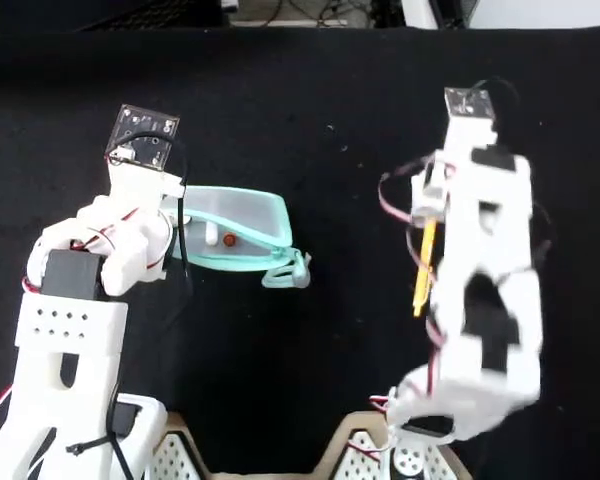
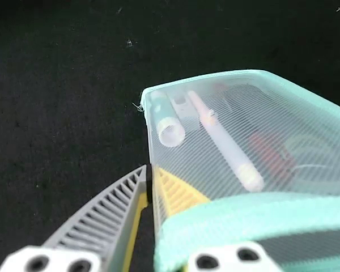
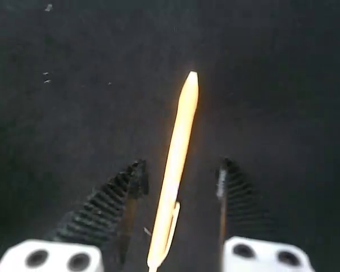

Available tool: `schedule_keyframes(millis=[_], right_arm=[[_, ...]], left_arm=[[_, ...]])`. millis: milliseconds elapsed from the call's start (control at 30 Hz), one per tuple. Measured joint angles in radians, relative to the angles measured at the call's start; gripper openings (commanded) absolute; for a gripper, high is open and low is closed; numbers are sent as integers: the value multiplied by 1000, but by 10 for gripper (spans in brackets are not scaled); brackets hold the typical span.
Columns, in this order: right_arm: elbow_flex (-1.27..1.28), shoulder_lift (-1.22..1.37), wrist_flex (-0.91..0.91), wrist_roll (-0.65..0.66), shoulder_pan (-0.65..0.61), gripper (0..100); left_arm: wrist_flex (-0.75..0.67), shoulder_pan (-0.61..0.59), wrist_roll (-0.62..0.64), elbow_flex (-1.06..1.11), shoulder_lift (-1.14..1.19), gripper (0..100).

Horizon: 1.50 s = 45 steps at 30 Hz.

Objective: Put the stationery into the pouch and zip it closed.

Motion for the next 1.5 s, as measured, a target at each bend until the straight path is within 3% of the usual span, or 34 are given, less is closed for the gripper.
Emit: schedule_keyframes(millis=[233,367,533,767,1000,1167,1500], right_arm=[[-463,433,144,-3,0,210],[-667,605,218,-3,2,5],[-879,717,325,-5,9,12],[-956,697,483,3,3,12],[-942,451,583,35,3,12],[-736,146,583,54,-21,12],[-169,-738,422,9,-344,12]], left_arm=[[0,0,0,0,0,30],[0,0,0,0,0,30],[2,0,0,0,0,30],[2,0,0,0,0,30],[2,0,0,0,0,30],[2,0,0,0,0,30],[2,0,0,0,0,30]])
